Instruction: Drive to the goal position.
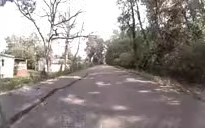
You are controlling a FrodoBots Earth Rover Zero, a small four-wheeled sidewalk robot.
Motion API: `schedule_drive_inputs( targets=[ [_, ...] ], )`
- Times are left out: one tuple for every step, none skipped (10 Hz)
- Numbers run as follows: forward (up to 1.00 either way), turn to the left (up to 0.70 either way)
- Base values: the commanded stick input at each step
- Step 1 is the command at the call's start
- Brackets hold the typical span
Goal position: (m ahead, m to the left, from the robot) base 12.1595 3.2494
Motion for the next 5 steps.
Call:
schedule_drive_inputs(
  targets=[
    [0.7,0.0],
    [0.7,0.0],
    [0.7,0.0],
    [0.7,0.0],
    [0.7,0.0]
  ],
)
